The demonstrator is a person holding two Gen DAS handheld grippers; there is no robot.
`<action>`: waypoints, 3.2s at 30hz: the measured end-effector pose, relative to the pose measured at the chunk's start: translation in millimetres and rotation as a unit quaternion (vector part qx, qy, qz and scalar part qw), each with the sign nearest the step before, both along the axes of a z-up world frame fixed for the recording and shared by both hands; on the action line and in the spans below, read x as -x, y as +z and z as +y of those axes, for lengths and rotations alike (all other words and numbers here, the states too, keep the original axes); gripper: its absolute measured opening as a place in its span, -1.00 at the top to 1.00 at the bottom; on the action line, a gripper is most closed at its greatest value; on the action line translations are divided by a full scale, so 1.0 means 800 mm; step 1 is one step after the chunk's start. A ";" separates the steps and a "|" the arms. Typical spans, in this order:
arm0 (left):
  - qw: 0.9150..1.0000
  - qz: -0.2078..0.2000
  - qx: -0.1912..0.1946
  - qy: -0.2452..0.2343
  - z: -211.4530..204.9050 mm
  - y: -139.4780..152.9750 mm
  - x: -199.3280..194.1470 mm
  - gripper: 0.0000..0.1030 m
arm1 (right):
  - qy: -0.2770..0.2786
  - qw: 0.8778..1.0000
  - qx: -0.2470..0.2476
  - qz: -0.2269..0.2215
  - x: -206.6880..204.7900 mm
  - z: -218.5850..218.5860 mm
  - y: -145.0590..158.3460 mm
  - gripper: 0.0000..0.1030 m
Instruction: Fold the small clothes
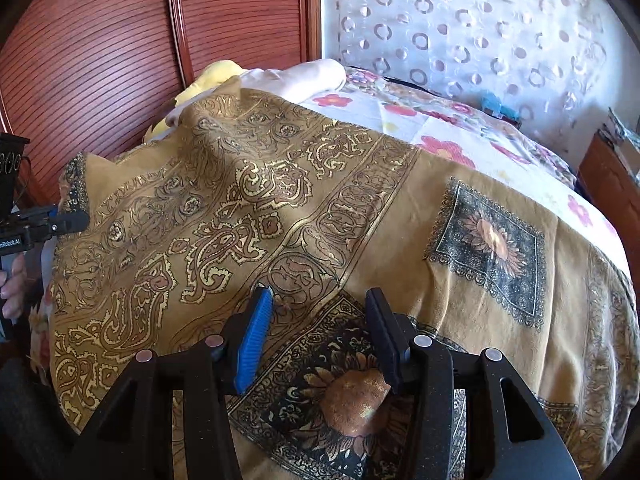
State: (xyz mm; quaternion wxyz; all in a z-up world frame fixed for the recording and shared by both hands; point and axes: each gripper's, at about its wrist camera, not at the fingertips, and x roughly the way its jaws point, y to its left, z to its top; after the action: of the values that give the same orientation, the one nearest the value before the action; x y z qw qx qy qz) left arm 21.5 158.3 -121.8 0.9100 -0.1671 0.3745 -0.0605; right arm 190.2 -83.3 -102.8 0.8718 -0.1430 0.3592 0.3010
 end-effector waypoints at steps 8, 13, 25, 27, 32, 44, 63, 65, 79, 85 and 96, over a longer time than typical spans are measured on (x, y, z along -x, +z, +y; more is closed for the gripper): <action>0.998 -0.061 0.017 -0.022 -0.014 0.032 0.007 0.79 | -0.005 1.000 -0.012 -0.003 -0.003 -0.017 0.002 0.02; 0.994 -0.098 0.015 -0.049 -0.043 0.073 -0.001 0.81 | -0.032 0.998 -0.053 -0.016 0.016 -0.056 0.021 0.02; 0.966 -0.157 -0.002 -0.204 -0.201 0.156 -0.080 0.82 | -0.166 0.980 -0.090 -0.065 0.087 -0.246 0.057 0.02; 0.960 -0.160 -0.007 -0.229 -0.227 0.165 -0.088 0.82 | -0.183 0.976 -0.098 -0.065 0.097 -0.272 0.057 0.02; 0.950 -0.150 -0.041 -0.271 -0.278 0.172 -0.094 0.80 | -0.203 0.971 -0.112 -0.063 0.117 -0.310 0.053 0.02; 0.955 -0.143 -0.065 -0.251 -0.257 0.165 -0.074 -0.51 | -0.179 0.976 -0.110 -0.063 0.105 -0.270 0.059 0.02; 0.977 -0.120 -0.091 -0.153 -0.183 0.114 -0.073 -0.51 | -0.106 0.994 0.003 -0.028 0.033 -0.217 0.033 -0.38; 0.977 -0.118 -0.094 -0.152 -0.180 0.111 -0.073 -0.51 | -0.105 0.994 0.007 -0.018 0.027 -0.221 0.030 -0.38; 0.978 -0.113 -0.093 -0.149 -0.179 0.103 -0.072 -0.51 | -0.078 0.996 0.043 -0.002 0.021 -0.191 0.021 -0.44; 0.978 -0.110 -0.091 -0.150 -0.181 0.098 -0.072 -0.51 | -0.079 0.997 0.003 0.024 -0.001 -0.197 0.021 -0.28; 0.978 -0.110 -0.088 -0.156 -0.185 0.099 -0.069 -0.51 | -0.085 0.992 -0.079 -0.048 0.062 -0.255 0.090 0.79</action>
State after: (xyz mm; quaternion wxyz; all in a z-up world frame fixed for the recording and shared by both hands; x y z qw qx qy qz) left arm 76.9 10.0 -43.0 0.9362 -0.0187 0.2972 -0.1866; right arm 141.0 -287.4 -30.5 0.9190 -0.0566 0.3028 0.2461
